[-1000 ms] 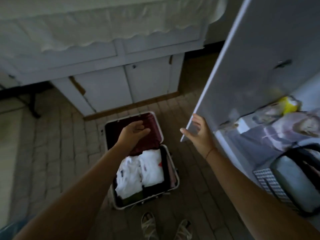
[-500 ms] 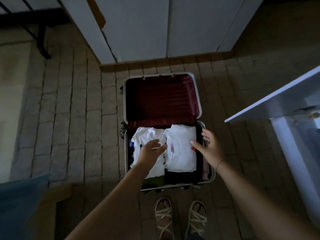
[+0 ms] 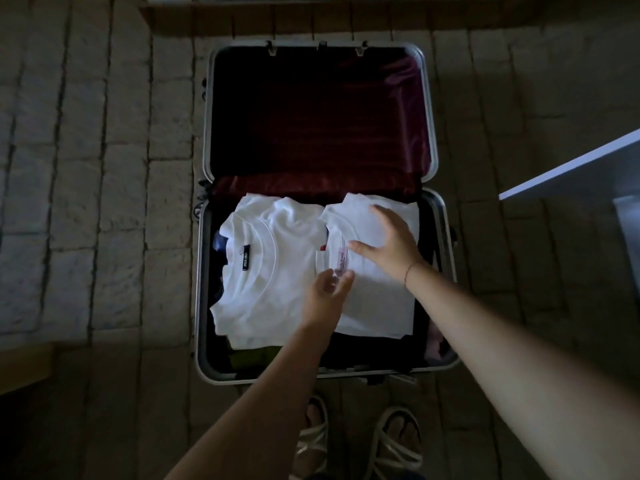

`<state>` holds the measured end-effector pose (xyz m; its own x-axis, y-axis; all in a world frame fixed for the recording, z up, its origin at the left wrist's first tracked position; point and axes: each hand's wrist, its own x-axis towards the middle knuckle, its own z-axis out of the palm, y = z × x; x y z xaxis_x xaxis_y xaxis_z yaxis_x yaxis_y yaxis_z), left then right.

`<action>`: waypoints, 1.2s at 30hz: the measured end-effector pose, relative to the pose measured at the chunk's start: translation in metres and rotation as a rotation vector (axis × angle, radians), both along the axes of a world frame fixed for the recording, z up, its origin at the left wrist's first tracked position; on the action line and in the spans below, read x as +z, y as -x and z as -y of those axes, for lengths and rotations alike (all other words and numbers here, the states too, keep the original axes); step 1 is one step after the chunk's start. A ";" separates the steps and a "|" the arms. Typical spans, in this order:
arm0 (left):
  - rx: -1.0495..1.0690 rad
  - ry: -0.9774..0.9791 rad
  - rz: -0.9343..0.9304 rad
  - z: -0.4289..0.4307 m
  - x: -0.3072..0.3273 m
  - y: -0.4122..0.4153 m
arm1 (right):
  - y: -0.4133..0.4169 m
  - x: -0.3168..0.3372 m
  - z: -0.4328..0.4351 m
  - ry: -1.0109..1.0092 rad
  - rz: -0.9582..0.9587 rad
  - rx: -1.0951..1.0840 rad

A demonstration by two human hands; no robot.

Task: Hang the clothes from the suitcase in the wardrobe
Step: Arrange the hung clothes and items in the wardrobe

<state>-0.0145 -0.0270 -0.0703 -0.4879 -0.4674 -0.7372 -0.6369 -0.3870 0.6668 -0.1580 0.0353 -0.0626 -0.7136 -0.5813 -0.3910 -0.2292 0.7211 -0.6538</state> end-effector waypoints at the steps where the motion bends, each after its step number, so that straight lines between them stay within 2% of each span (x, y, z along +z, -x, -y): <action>1: 0.023 0.019 -0.020 0.000 -0.005 -0.002 | 0.005 -0.007 0.008 -0.010 -0.044 0.059; 5: 0.066 0.035 -0.066 0.003 -0.017 -0.008 | 0.019 -0.031 0.031 -0.106 -0.190 0.183; 10: 0.062 0.025 -0.064 0.007 -0.018 -0.008 | 0.025 -0.038 0.039 -0.286 -0.214 0.160; 14: 0.041 0.019 -0.008 0.013 -0.009 -0.004 | 0.030 -0.025 0.035 -0.213 -0.151 0.095; 17: 0.001 0.061 -0.045 0.019 0.009 0.003 | 0.030 0.000 0.025 -0.025 0.017 0.022; 21: -0.096 0.089 -0.111 0.023 0.048 0.015 | 0.028 0.057 0.006 0.227 0.376 -0.126; 26: -0.248 0.157 -0.109 0.032 0.119 0.029 | 0.027 0.139 -0.014 0.500 0.556 -0.406; 30: -0.296 0.248 -0.174 0.051 0.211 0.039 | 0.027 0.227 -0.022 0.595 0.555 -0.399; 36: -0.408 0.296 -0.330 0.070 0.371 0.062 | 0.041 0.399 -0.032 0.506 0.311 -0.081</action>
